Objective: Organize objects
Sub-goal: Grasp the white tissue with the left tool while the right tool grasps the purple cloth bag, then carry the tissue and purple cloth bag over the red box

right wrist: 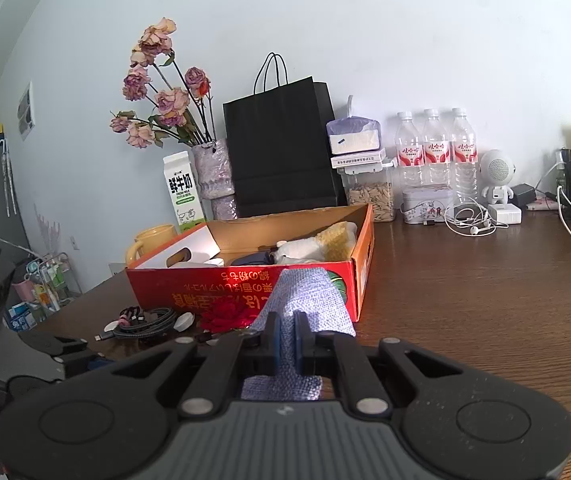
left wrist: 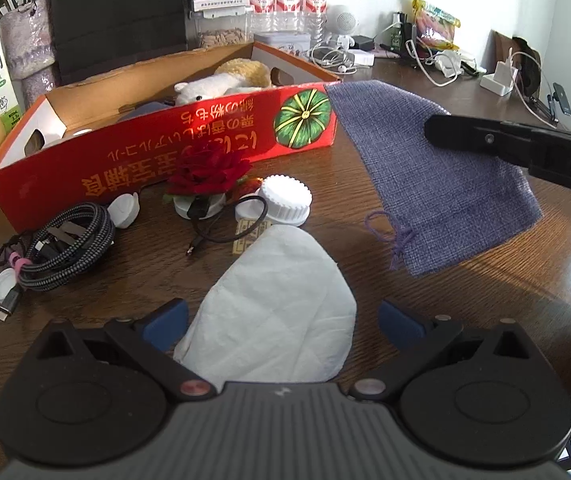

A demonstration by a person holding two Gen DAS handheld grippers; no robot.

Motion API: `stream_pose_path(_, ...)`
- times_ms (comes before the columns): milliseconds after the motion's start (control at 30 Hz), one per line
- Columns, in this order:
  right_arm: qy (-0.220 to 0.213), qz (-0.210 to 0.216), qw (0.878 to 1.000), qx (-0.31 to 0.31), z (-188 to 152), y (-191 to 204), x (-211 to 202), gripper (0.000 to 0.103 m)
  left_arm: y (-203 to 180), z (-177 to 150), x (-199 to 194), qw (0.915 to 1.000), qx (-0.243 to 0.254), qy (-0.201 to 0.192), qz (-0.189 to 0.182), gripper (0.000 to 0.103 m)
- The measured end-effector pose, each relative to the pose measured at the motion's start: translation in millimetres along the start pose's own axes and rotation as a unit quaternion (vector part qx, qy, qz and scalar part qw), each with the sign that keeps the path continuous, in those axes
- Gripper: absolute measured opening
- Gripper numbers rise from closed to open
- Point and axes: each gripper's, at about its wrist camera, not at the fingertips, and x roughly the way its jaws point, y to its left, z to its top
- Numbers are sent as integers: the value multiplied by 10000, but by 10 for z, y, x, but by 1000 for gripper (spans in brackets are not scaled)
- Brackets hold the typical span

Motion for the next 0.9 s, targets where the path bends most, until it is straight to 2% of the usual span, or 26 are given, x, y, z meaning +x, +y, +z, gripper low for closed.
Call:
stream_pose_path(367, 84, 159, 9998, 76, -62, -51, 82, 6, 29, -13, 49, 9997, -102, 14, 221, 103)
stream_pose_path(433, 85, 165, 9998, 82, -63, -55, 85, 6, 11, -27, 33, 9997, -85, -26, 232, 100)
stream_pose_path(500, 91, 158, 9998, 91, -65, -56, 86, 6, 0, -31, -11, 9997, -49, -119, 227, 84)
stream_pose_path(567, 91, 158, 9998, 93, -65, -56, 87, 6, -10, -37, -41, 9997, -24, -118, 225, 80)
stream_pose_path(900, 72, 139, 9999, 74, -41, -35, 70, 6, 0, -104, -317, 9986, 67, -430, 311, 79)
